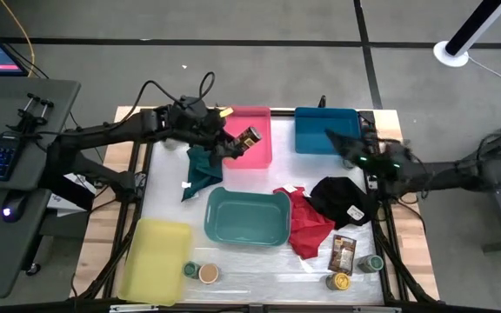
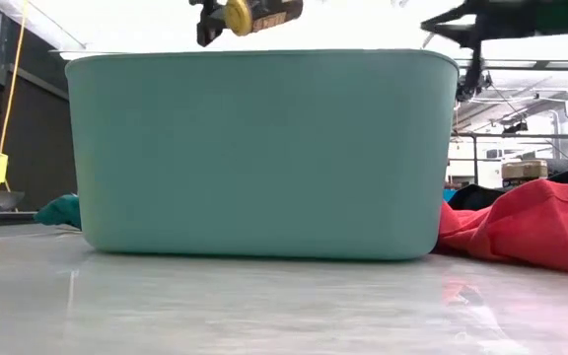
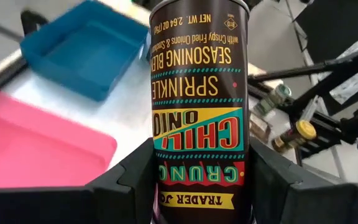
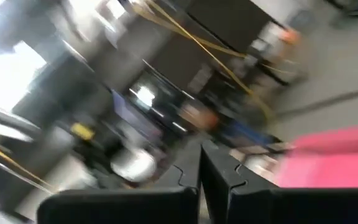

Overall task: Sort spices by type
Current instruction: Put the top yellow seasoning bottle into the yellow bin

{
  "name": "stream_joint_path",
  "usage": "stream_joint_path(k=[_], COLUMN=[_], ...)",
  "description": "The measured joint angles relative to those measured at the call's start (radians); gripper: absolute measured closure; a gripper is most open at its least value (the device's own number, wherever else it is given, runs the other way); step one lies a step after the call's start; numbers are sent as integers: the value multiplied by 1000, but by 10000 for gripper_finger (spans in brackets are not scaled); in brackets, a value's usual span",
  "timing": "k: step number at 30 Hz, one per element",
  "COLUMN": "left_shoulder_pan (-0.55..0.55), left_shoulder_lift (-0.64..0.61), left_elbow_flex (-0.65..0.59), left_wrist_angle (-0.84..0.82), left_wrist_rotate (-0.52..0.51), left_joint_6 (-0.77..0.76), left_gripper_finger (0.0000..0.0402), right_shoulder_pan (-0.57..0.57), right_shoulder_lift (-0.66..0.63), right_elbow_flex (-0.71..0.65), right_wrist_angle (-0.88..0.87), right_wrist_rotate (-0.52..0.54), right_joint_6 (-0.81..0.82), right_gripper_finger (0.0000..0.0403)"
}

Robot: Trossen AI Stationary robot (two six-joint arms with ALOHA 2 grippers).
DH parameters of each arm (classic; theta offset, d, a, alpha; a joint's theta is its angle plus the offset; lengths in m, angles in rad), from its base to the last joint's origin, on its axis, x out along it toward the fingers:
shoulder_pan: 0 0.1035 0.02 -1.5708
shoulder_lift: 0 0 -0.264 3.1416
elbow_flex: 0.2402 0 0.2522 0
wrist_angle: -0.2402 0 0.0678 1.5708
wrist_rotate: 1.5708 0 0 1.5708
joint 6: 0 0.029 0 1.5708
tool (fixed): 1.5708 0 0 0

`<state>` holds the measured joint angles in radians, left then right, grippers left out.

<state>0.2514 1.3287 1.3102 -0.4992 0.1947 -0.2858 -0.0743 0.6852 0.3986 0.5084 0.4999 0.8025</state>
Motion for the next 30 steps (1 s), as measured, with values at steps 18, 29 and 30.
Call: stream_joint_path(k=[18, 29, 30], left_shoulder_pan=[-11, -88, -93], left_shoulder_lift=[17, 17, 17], left_elbow_flex=[0, 0, 0], left_wrist_angle=[-179, -145, -145], left_wrist_rotate=[-207, -487, -494], left_joint_6=[421, 685, 691], left_gripper_finger=[236, 236, 236], right_shoulder_pan=[-83, -75, -75], right_shoulder_lift=[733, 983, 996], right_elbow_flex=[1096, 1417, 1427], right_wrist_angle=[-1176, -1319, -1319], right_wrist_rotate=[-434, -440, -433], right_joint_6=[-561, -768, -784], right_gripper_finger=[176, 164, 164])
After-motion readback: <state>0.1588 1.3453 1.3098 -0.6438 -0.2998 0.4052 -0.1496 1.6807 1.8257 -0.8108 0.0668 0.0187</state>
